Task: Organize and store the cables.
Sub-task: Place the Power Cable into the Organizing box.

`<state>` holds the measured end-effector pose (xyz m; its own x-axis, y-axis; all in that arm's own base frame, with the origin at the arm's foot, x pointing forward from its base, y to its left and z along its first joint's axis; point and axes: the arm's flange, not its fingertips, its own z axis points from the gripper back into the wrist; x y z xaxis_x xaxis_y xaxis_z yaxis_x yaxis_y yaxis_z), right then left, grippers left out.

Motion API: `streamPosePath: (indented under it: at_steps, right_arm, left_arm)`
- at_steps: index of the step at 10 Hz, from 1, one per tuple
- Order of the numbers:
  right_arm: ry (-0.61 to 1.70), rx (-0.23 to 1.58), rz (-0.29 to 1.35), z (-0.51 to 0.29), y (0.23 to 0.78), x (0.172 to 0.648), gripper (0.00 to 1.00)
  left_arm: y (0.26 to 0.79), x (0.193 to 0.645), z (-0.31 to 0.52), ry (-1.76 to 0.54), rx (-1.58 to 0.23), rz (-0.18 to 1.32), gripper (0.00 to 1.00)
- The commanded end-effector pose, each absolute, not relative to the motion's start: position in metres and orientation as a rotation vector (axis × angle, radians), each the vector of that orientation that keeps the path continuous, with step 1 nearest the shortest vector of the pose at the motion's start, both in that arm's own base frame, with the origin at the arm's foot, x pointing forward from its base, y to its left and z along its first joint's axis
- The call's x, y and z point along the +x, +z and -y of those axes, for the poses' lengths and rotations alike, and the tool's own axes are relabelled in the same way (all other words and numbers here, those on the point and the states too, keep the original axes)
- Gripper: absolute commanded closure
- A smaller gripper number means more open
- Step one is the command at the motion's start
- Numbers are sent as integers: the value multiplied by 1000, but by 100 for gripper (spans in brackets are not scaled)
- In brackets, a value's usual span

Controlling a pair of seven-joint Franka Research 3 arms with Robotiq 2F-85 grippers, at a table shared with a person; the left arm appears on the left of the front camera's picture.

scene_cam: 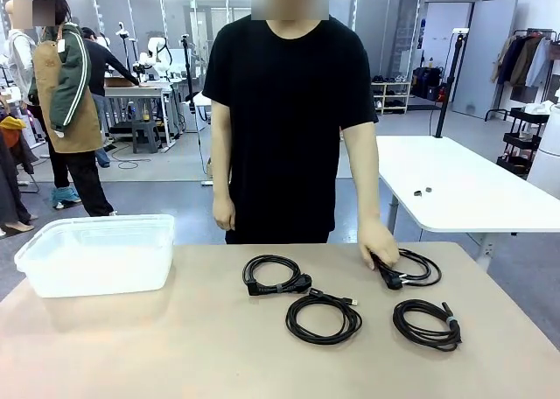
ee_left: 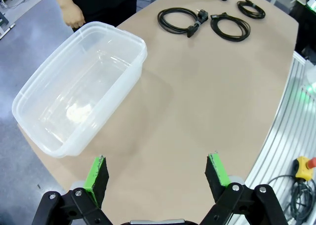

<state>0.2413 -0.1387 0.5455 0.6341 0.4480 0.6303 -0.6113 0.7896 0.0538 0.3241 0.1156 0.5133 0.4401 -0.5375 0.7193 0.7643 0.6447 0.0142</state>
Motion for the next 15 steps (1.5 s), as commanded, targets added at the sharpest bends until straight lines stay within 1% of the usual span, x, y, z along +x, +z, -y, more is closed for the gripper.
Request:
streamPosePath:
  at_steps: [1, 5, 6, 8, 10, 13, 15]
  right_arm:
    - [622, 274, 634, 137, 545, 243, 0]
    - [622, 274, 634, 137, 545, 243, 0]
    - [622, 274, 634, 137, 545, 243, 0]
    - [622, 274, 634, 137, 545, 243, 0]
    - [622, 274, 634, 137, 545, 243, 0]
    - [622, 274, 634, 137, 545, 243, 0]
    - [622, 274, 634, 137, 545, 243, 0]
  left_arm:
    - [512, 324, -116, -846, -340, 755, 0]
    - [513, 324, -116, -827, -336, 756, 0]
    - [522, 327, -103, -894, -322, 775, 0]
    - [540, 334, -73, -980, -283, 763, 0]
    - [557, 347, -11, -1100, -225, 750, 0]
    - [563, 369, 103, -1361, -78, 643, 0]
    - [555, 384, 178, -1475, -92, 542, 0]
